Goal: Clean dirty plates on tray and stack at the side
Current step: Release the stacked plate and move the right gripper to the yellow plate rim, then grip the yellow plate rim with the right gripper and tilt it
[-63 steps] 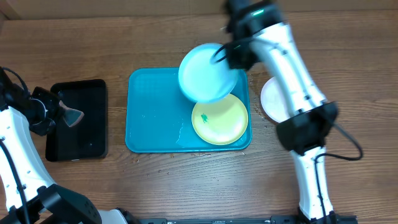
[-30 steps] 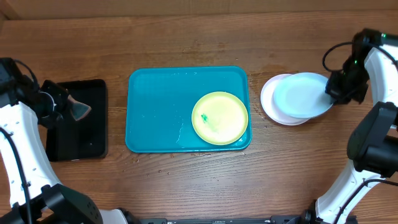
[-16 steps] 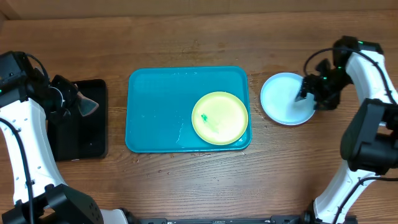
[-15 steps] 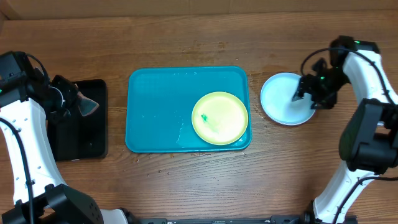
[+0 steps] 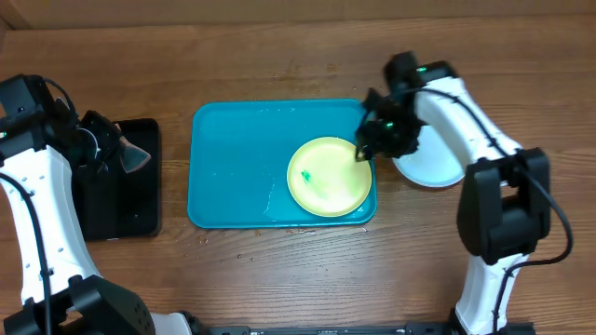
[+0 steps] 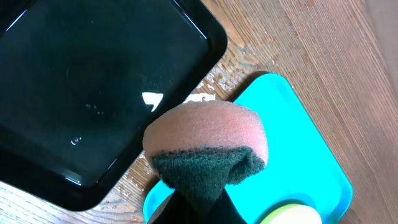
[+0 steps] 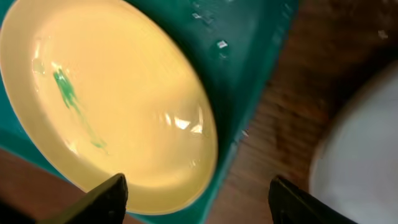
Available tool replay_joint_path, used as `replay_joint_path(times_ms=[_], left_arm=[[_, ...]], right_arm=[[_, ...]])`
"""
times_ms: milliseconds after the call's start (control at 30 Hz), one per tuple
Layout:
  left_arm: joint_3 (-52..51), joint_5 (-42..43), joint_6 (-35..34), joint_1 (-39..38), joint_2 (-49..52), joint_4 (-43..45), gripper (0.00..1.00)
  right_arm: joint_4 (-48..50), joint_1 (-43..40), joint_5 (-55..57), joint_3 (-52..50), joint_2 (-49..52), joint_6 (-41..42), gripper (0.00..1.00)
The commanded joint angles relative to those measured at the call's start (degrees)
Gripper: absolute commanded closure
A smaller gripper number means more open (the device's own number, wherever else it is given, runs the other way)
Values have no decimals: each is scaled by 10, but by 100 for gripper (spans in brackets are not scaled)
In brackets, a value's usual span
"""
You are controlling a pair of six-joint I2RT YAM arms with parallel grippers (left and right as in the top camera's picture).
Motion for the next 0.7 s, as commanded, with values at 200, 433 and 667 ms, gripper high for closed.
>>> replay_joint_path(times_ms=[200,433,667], left_arm=[[-2,5,14,-4,1,2,96],[-2,5,14,-4,1,2,96],[-2,5,15,-4,1,2,96]], right_arm=[[79,66,101,-67,-5,29,35],[110,67,95,-113,-5,35,38],[118,68,2,-113,-5,94,85]])
